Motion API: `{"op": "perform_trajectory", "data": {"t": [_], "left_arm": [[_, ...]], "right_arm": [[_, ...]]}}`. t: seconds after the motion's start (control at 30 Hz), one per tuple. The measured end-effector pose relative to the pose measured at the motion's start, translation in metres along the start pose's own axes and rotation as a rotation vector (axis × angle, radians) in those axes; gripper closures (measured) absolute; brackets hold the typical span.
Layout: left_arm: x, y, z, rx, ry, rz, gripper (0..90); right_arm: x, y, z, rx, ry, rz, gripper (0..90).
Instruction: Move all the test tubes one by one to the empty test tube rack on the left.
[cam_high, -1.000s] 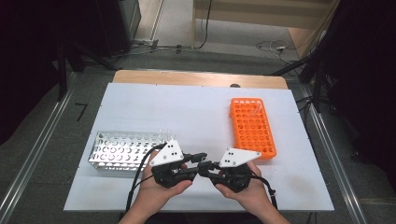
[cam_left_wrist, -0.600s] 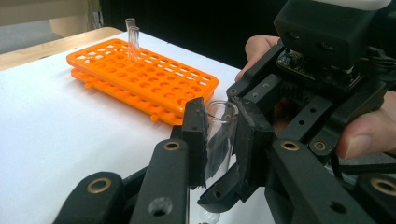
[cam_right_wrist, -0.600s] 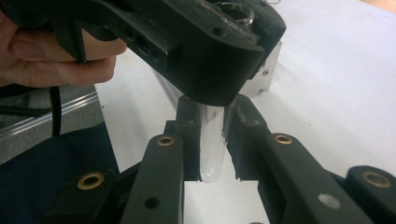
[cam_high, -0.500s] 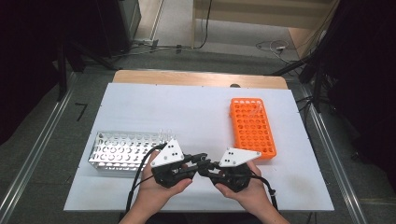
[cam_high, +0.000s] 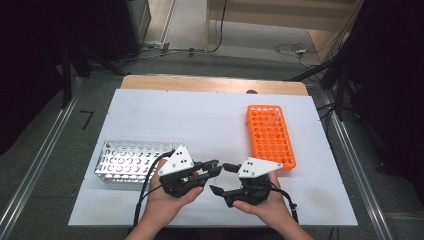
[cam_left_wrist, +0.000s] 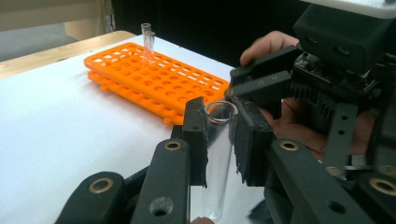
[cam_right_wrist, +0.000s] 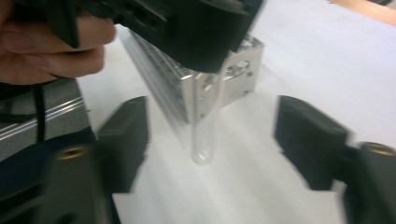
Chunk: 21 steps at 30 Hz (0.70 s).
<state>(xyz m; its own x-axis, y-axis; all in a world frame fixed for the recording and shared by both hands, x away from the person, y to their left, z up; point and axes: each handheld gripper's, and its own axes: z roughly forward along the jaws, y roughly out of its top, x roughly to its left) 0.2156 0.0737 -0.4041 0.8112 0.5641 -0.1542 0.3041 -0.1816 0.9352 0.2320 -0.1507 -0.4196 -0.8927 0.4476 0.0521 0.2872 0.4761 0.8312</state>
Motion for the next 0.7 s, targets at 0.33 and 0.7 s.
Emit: {"op": "perform_trajectory", "data": {"t": [0.33,0.7], "left_arm": [[0.009,0.005,-0.009,-0.015,0.026,0.0,75.8],[0.026,0.013,-0.026,-0.043,0.068,-0.005,75.8]], "right_arm": [[-0.016,-0.002,-0.012,-0.048,0.009,0.047,0.0],[-0.032,-0.006,-0.027,-0.073,-0.04,0.068,0.0]]}}
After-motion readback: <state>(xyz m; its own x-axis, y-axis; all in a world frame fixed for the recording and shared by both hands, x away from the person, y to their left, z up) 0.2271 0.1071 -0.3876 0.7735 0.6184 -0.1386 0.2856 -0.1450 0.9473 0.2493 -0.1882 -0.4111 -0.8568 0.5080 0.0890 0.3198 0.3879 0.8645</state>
